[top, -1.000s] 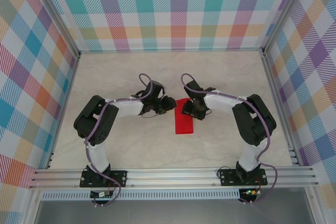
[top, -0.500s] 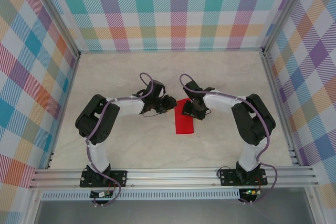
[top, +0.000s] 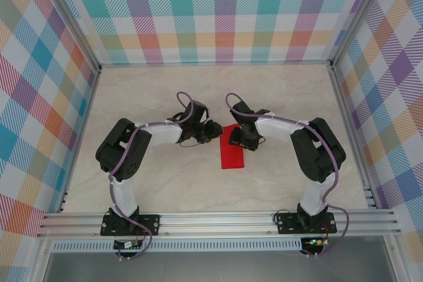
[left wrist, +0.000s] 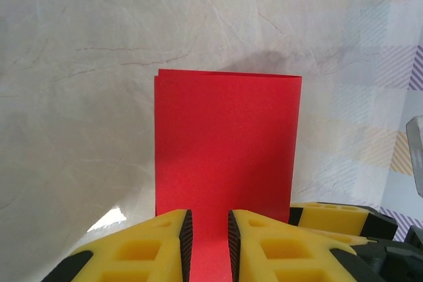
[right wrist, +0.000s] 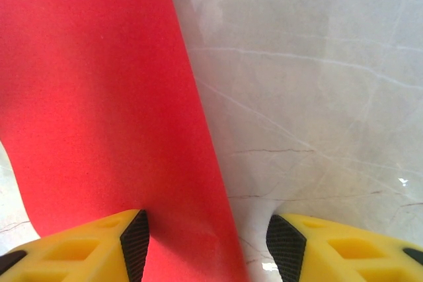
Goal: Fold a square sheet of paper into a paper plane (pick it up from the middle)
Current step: Hold the square sheet of paper at the center of the table.
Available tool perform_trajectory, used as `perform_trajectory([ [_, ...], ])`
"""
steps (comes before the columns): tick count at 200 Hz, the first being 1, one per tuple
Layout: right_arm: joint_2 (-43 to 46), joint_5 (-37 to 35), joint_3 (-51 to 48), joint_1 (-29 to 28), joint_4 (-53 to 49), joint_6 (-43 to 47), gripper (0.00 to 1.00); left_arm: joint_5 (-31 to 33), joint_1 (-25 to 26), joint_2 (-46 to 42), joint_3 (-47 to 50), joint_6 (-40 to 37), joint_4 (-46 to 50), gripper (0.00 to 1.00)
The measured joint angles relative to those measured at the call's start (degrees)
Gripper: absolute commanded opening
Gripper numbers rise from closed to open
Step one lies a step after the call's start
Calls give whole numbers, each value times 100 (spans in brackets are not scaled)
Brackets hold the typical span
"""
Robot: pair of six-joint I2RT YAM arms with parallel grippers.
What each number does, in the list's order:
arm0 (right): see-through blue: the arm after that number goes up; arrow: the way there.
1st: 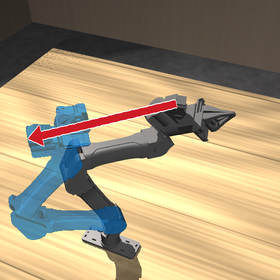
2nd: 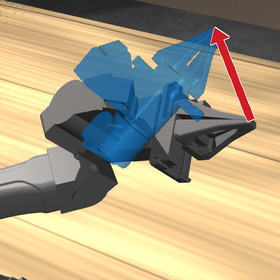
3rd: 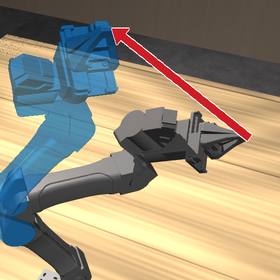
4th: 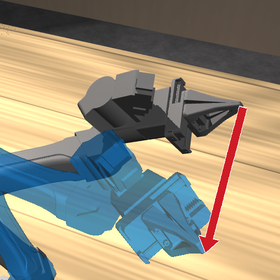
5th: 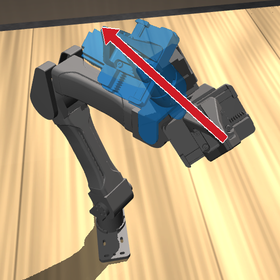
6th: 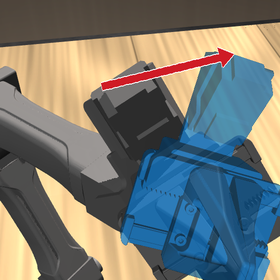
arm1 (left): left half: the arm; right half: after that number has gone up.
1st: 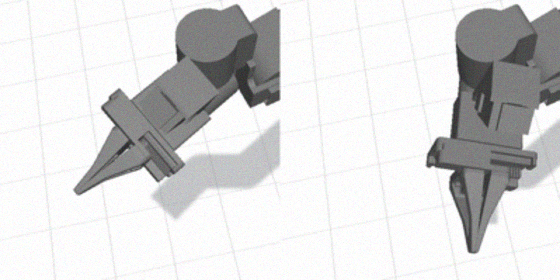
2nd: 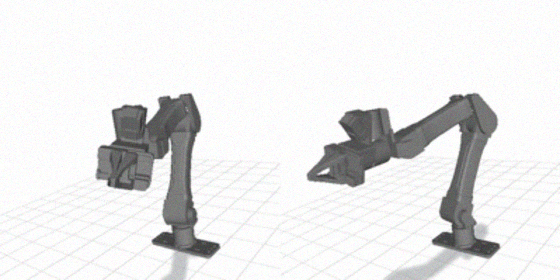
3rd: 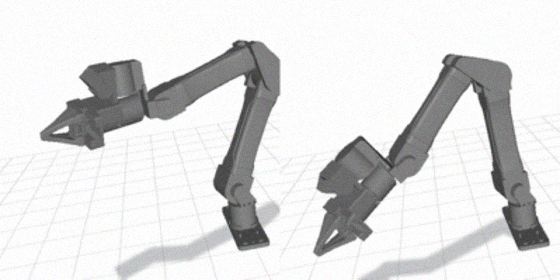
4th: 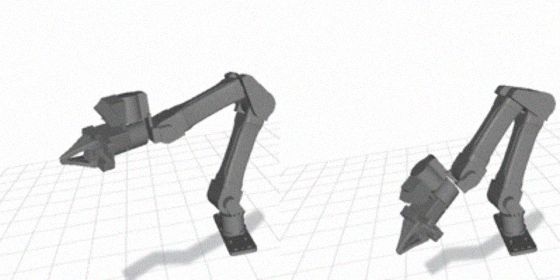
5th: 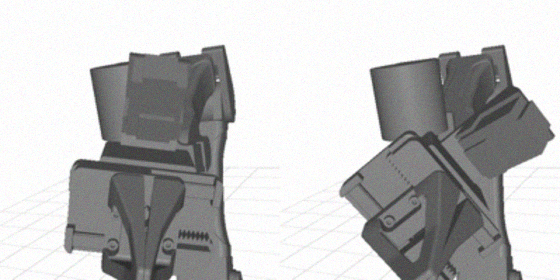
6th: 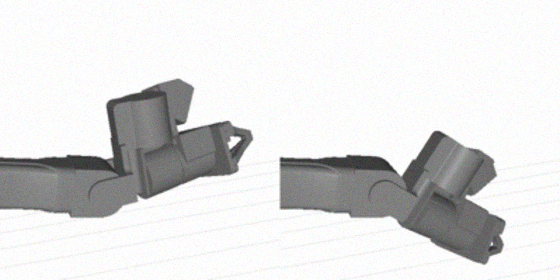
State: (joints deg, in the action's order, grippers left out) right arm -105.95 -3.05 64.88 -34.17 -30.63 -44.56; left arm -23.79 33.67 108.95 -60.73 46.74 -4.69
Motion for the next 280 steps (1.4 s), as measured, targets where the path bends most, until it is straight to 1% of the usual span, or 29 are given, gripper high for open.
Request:
perform_trajectory([
  [95,-74,-22,81,0,-79,-155,58,-243,2,166,-35,2,2,21],
  [159,-76,-22,83,0,-81,-151,58,-358,50,363,-227,-2,33,18],
  [280,-92,-39,98,0,-116,-61,57,-306,118,511,-490,-179,658,17],
])
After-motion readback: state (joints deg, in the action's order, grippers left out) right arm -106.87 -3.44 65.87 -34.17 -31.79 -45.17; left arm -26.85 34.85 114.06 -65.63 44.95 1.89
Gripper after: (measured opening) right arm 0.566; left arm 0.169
